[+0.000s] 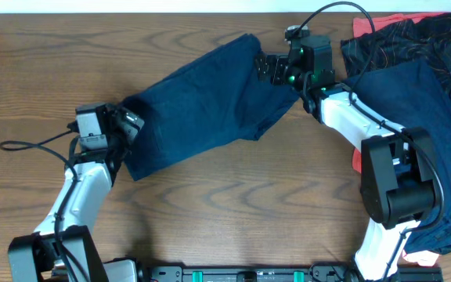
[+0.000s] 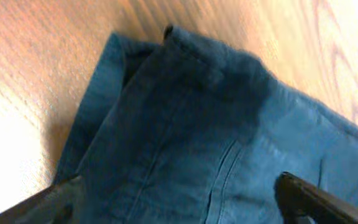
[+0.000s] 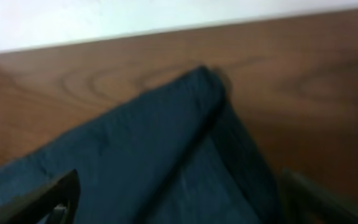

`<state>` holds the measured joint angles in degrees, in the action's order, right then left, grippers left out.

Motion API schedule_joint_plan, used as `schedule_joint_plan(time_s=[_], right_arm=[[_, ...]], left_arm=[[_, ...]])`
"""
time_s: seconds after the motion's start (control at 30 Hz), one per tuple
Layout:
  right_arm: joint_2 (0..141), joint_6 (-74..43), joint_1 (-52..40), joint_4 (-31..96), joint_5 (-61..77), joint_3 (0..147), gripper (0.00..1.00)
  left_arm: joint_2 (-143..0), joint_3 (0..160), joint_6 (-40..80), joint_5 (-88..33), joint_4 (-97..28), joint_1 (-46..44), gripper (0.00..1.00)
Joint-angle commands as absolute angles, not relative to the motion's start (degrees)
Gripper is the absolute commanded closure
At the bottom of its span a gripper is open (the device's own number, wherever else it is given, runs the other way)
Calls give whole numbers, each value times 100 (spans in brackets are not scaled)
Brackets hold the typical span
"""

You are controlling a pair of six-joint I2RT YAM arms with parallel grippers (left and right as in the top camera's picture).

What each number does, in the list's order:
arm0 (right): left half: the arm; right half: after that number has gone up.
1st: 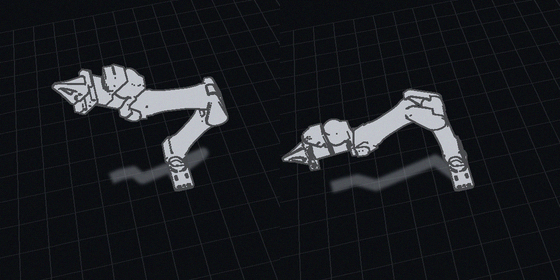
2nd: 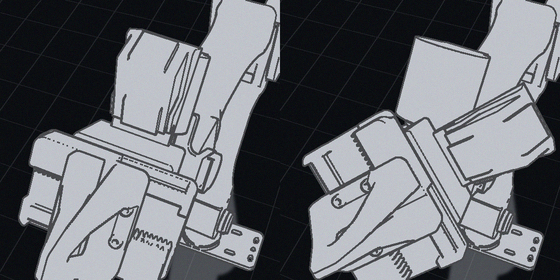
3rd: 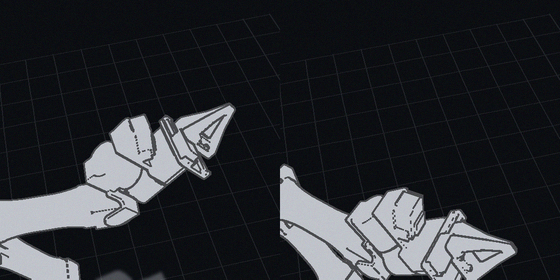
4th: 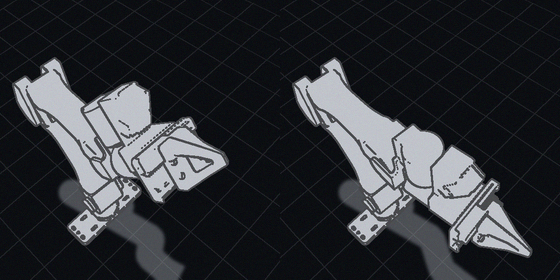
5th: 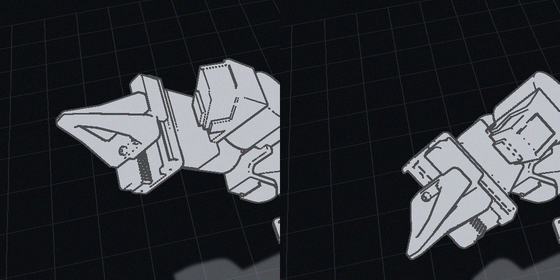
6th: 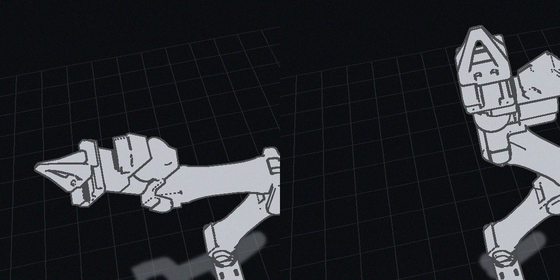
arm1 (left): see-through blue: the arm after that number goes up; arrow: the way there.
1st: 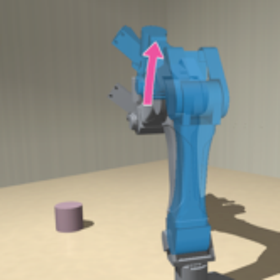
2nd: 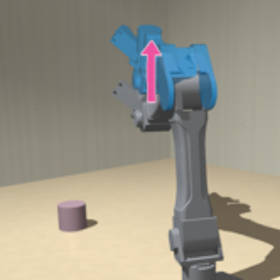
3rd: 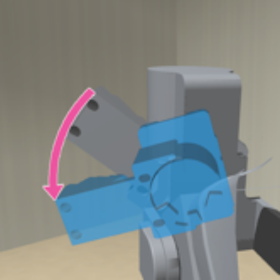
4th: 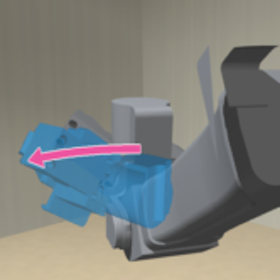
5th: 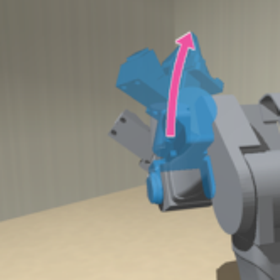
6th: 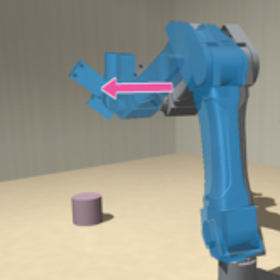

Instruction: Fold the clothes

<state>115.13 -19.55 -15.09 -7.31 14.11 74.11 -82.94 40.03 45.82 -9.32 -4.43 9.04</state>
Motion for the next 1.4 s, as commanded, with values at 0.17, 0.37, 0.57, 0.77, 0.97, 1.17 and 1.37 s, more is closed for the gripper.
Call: schedule_joint_plan(time_s=[0.17, 0.37, 0.57, 0.77, 0.97, 1.17, 1.37], right_arm=[[11544, -1293, -1535, 858, 1330, 7498, 8], [11808, -1212, -1525, 1881, 611, 7487, 44], [11883, -1214, -1496, 2418, 331, 7487, 45], [11874, -1315, -1455, 2799, 45, 7489, 42], [11793, -1518, -1345, 3039, -301, 7491, 37], [11395, -1518, -1339, 3105, -370, 7496, 34], [10755, -1459, -1330, 3107, -515, 7496, 32]], left_arm=[[-8241, 4034, 4224, -1431, -1741, 996, 2], [-8272, 3903, 4047, -1347, -1796, 996, 2], [-8307, 3870, 3981, -998, -1769, 996, 2], [-8311, 3870, 3787, -679, -1601, 996, 2], [-8403, 3870, 3767, -681, -1568, 996, 2], [-8980, 3870, 3632, -838, -1184, 989, 11], [-9424, 3870, 3297, -1715, -714, 989, 43]])
